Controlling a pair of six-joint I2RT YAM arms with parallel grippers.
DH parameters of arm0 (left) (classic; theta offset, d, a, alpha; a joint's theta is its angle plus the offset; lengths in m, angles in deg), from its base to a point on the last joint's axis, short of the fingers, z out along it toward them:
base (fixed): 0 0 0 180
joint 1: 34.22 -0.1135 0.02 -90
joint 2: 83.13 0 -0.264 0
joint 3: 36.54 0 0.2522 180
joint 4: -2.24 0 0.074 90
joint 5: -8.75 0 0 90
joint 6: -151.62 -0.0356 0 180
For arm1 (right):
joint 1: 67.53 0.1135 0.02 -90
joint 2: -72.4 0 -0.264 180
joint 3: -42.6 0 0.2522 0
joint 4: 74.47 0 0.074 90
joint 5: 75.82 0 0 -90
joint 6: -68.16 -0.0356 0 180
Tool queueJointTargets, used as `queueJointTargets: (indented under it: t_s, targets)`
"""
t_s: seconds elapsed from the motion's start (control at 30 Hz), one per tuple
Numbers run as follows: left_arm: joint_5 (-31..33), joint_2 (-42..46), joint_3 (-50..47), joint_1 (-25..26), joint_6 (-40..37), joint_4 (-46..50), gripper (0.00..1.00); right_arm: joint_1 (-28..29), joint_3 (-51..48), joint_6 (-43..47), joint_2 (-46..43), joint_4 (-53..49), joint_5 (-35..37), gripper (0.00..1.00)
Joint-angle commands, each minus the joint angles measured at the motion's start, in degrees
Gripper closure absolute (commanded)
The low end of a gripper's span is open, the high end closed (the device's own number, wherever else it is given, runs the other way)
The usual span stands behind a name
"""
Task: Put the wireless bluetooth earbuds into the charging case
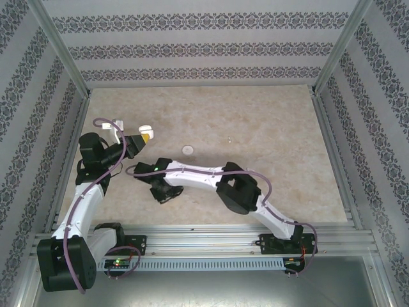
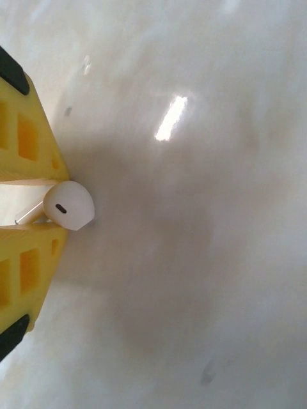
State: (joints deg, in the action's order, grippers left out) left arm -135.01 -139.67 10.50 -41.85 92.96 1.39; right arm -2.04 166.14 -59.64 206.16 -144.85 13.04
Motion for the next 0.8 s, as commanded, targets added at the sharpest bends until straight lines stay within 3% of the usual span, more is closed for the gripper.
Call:
queueJointTargets:
  t_s: [0.0,0.23,0.4,0.6,0.77]
  targets:
    - [-1.0,0.5,-0.2,-0.8,-0.9,-3.2,1.00,-3.2,-9.6,-1.5,-5.4,3.0,-0.1,0.81]
    - [-0.3,-1.4,-0.6,1.3,0.6,-8.0,1.00,-10.4,-29.6,-2.3,-17.5,10.3,-0.5,0.81]
    - [1.0,-3.4,-1.4,7.5,0.8,-12.9,1.00,-16.9,-39.4,-2.4,-24.3,14.7,-1.7,0.81]
    - [5.9,-3.9,-3.9,16.5,0.1,-17.3,1.00,-18.9,-40.5,-1.9,-25.6,15.9,-3.3,0.71]
    - [9.4,-1.8,-5.7,20.4,0.2,-17.1,1.00,-19.1,-38.6,-1.7,-25.8,13.7,-3.8,0.66]
